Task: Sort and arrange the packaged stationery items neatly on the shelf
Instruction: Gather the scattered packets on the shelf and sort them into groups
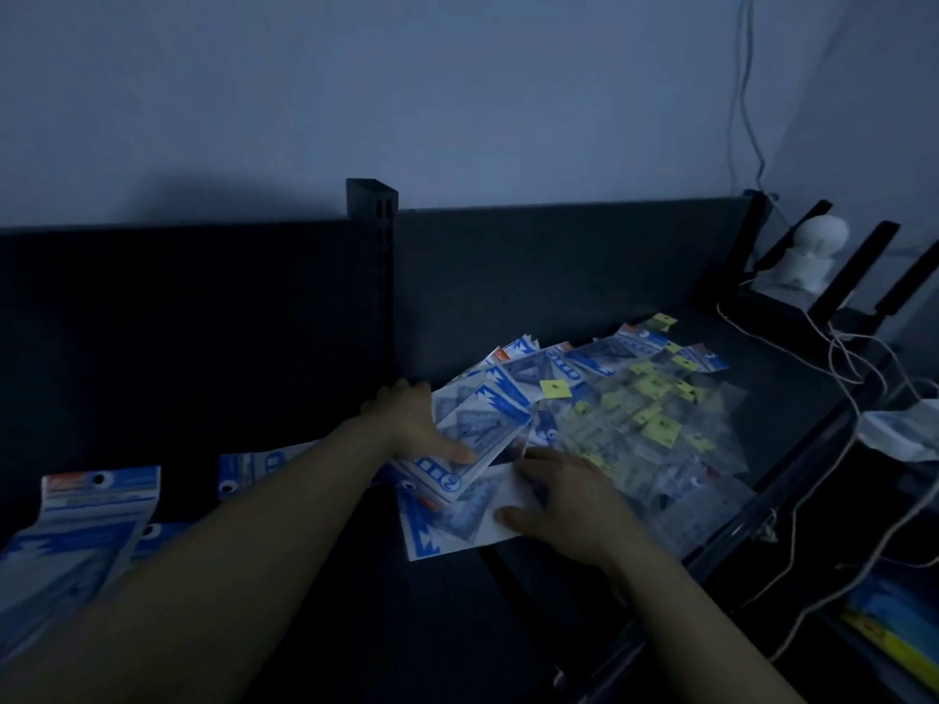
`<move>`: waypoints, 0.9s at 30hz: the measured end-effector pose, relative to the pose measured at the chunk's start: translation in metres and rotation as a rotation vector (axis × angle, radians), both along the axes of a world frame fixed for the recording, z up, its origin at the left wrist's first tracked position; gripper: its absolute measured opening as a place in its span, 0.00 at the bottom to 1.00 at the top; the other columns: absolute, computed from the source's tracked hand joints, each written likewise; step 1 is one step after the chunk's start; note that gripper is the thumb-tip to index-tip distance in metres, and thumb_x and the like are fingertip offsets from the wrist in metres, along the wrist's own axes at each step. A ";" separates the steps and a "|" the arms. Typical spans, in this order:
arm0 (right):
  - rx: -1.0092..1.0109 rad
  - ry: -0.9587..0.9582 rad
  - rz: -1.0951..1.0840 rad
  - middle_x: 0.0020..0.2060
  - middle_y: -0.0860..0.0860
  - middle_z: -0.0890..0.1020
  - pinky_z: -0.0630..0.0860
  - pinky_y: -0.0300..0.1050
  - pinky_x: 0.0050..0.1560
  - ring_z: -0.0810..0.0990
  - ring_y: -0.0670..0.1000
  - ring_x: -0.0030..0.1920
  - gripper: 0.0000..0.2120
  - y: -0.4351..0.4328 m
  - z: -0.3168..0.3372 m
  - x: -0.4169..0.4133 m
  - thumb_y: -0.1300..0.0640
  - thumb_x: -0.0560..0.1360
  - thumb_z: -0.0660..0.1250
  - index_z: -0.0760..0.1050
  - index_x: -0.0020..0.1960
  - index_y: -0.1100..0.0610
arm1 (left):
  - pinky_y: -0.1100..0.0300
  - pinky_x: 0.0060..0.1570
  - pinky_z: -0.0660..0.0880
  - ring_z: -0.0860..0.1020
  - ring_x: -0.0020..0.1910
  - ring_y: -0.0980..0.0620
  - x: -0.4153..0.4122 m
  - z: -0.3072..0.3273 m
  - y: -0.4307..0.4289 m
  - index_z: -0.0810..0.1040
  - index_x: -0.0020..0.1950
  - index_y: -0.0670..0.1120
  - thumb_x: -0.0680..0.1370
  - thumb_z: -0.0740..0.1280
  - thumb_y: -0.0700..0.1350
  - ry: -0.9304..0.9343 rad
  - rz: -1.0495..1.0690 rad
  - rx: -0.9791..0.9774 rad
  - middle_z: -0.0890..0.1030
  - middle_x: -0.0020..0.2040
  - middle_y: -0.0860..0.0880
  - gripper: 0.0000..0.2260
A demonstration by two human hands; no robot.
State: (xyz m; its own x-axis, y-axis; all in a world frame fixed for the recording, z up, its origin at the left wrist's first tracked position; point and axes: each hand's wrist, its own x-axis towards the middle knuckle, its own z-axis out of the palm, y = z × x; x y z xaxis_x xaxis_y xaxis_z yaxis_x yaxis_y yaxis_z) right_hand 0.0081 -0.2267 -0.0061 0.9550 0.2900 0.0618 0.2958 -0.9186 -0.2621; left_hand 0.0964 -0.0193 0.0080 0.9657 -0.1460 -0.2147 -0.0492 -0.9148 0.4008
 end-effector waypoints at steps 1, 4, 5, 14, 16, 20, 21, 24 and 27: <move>0.025 0.002 0.010 0.64 0.45 0.73 0.67 0.44 0.62 0.71 0.49 0.63 0.25 -0.002 0.000 0.003 0.39 0.70 0.67 0.75 0.62 0.50 | 0.52 0.62 0.72 0.71 0.63 0.47 0.001 0.002 -0.002 0.71 0.66 0.49 0.52 0.76 0.70 -0.012 0.012 0.000 0.69 0.66 0.47 0.48; 0.103 0.034 0.032 0.64 0.48 0.74 0.67 0.43 0.61 0.71 0.51 0.64 0.24 -0.007 0.000 0.007 0.43 0.70 0.70 0.76 0.61 0.57 | 0.59 0.51 0.75 0.77 0.54 0.51 -0.003 0.006 -0.006 0.74 0.54 0.50 0.57 0.80 0.62 0.015 0.009 -0.038 0.76 0.58 0.50 0.32; 0.132 0.047 0.036 0.64 0.51 0.75 0.68 0.44 0.61 0.71 0.52 0.64 0.24 -0.008 0.001 0.007 0.45 0.70 0.72 0.76 0.60 0.59 | 0.58 0.50 0.75 0.77 0.52 0.51 -0.007 0.007 -0.006 0.72 0.51 0.51 0.58 0.80 0.61 0.023 0.014 -0.038 0.77 0.56 0.51 0.30; 0.249 0.165 0.004 0.67 0.53 0.72 0.67 0.39 0.58 0.72 0.46 0.62 0.22 -0.013 0.006 0.000 0.56 0.72 0.72 0.74 0.61 0.68 | 0.59 0.46 0.76 0.79 0.48 0.50 -0.050 0.015 0.006 0.78 0.55 0.44 0.65 0.78 0.54 0.090 0.104 -0.015 0.80 0.53 0.48 0.24; 0.233 0.166 0.017 0.67 0.54 0.71 0.66 0.37 0.58 0.68 0.43 0.65 0.22 -0.011 0.007 -0.001 0.56 0.73 0.71 0.74 0.61 0.69 | 0.61 0.46 0.75 0.78 0.48 0.51 -0.061 0.015 0.002 0.78 0.55 0.45 0.65 0.78 0.55 0.124 0.102 -0.024 0.80 0.53 0.49 0.24; 0.132 0.154 0.048 0.70 0.55 0.67 0.60 0.40 0.65 0.63 0.52 0.71 0.21 -0.004 0.009 -0.005 0.54 0.76 0.68 0.73 0.64 0.66 | 0.61 0.44 0.71 0.78 0.53 0.50 -0.079 0.011 -0.015 0.75 0.59 0.45 0.67 0.77 0.55 0.051 0.113 -0.013 0.79 0.56 0.48 0.26; 0.125 0.150 0.059 0.72 0.55 0.66 0.57 0.40 0.66 0.61 0.53 0.72 0.21 -0.004 0.010 -0.006 0.55 0.76 0.67 0.72 0.65 0.65 | 0.61 0.44 0.70 0.77 0.53 0.50 -0.080 0.010 -0.018 0.75 0.59 0.45 0.67 0.77 0.53 0.042 0.124 -0.032 0.78 0.56 0.47 0.25; 0.146 0.153 0.073 0.71 0.55 0.67 0.57 0.39 0.64 0.60 0.55 0.72 0.19 -0.006 0.010 -0.008 0.59 0.77 0.66 0.72 0.65 0.66 | 0.61 0.43 0.69 0.74 0.47 0.52 -0.083 0.012 -0.021 0.75 0.57 0.44 0.67 0.77 0.51 0.083 0.130 -0.098 0.78 0.56 0.47 0.23; 0.183 0.183 0.047 0.74 0.50 0.62 0.57 0.42 0.69 0.52 0.50 0.76 0.22 -0.009 0.008 -0.008 0.56 0.76 0.68 0.71 0.68 0.61 | 0.61 0.44 0.70 0.76 0.51 0.51 -0.084 0.014 -0.015 0.75 0.61 0.43 0.66 0.78 0.50 0.105 0.121 -0.080 0.78 0.58 0.48 0.27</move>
